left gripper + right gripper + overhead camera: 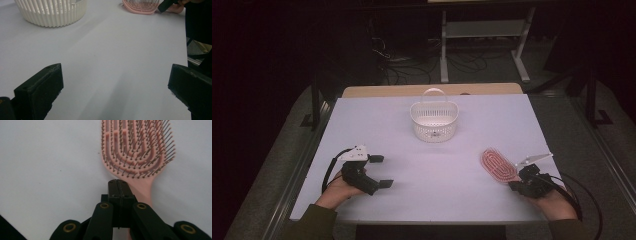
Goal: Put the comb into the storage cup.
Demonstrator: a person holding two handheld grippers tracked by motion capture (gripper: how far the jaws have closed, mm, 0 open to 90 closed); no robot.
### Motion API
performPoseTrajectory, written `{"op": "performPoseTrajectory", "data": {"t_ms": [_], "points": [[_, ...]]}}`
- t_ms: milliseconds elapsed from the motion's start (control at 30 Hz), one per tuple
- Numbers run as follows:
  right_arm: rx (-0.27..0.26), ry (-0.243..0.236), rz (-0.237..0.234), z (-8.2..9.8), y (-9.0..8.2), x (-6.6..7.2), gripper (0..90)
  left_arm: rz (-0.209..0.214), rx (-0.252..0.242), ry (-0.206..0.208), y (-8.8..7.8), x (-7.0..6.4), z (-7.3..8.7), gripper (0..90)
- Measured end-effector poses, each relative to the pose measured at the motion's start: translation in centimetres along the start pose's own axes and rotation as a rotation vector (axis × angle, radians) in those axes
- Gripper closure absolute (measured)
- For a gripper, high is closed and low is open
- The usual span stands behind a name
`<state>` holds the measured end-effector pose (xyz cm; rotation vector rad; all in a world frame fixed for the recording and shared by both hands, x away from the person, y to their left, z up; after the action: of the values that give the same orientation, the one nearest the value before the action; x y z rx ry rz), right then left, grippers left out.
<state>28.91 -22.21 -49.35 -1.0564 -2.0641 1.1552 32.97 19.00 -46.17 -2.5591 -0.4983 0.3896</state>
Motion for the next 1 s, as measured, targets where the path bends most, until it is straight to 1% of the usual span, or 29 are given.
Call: {"op": "performPoseTrajectory", "data": {"t_ms": [33, 133, 167, 200, 233, 300, 333, 400, 433, 467, 600, 633, 700, 800, 867, 1000], "points": [[0.000, 0.000, 0.000, 0.0, 0.0, 0.0, 89.2, 0.000, -0.001, 0.000, 0.0, 0.0, 0.0, 0.0], [-0.028, 0.000, -0.025, -0.4, -0.4, 0.4, 89.1, -0.002, -0.004, -0.006, -0.1, 0.1, 0.0, 0.0], [-0.059, -0.007, -0.038, -1.0, -0.7, 0.7, 85.4, -0.003, -0.004, -0.006, -0.1, 0.1, 0.0, 0.0], [-0.059, -0.007, -0.038, -1.0, -0.7, 0.7, 85.4, -0.003, -0.005, -0.005, -0.1, 0.1, 0.0, 0.0], [-0.076, -0.004, -0.049, -1.3, -0.9, 0.8, 83.2, -0.003, -0.005, -0.005, -0.1, 0.1, 0.0, 0.0], [-0.109, -0.015, -0.070, -1.9, -1.1, 1.2, 75.9, -0.005, -0.005, -0.006, -0.1, 0.1, 0.0, 0.0], [-0.128, -0.016, -0.076, -2.2, -1.2, 1.3, 74.1, -0.005, -0.005, -0.006, -0.1, 0.1, 0.0, 0.0], [-0.160, -0.026, -0.088, -2.9, -1.4, 1.7, 67.7, -0.004, -0.008, -0.007, -0.2, 0.1, -0.1, 0.0], [-0.197, -0.044, -0.093, -3.7, -1.5, 2.0, 62.0, -0.004, -0.008, -0.005, -0.2, 0.1, -0.1, 0.0], [-0.197, -0.044, -0.093, -3.7, -1.5, 2.0, 62.0, -0.004, -0.007, -0.006, -0.2, 0.1, -0.1, 0.0], [-0.236, -0.081, -0.123, -5.3, -1.2, 2.9, 48.8, -0.001, -0.002, -0.005, -0.1, 0.0, 0.0, 0.0], [-0.246, -0.090, -0.126, -5.6, -1.1, 3.1, 46.0, -0.001, -0.004, -0.006, -0.1, 0.0, -0.1, 0.0], [-0.267, -0.112, -0.116, -6.3, -0.7, 3.4, 39.0, -0.001, -0.006, -0.005, -0.2, 0.1, -0.1, 0.0], [-0.291, -0.119, -0.113, -7.2, -0.1, 3.8, 30.7, 0.001, -0.004, -0.005, -0.2, 0.0, 0.0, 0.0], [-0.308, -0.125, -0.122, -7.7, 0.3, 4.0, 26.4, 0.003, -0.004, -0.005, -0.1, 0.0, 0.0, 0.0], [-0.321, -0.134, -0.130, -8.4, 1.0, 4.3, 15.4, 0.004, 0.000, -0.002, -0.1, 0.0, 0.0, 0.0]]}}
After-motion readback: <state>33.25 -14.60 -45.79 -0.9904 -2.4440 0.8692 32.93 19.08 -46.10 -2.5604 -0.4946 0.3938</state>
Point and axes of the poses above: each handheld gripper's, and its own axes: y roughly forward along the jaws, z roughly out of its underside, x roughly to its left, the point moved 8 cm from there along y, roughly forward along the jaws
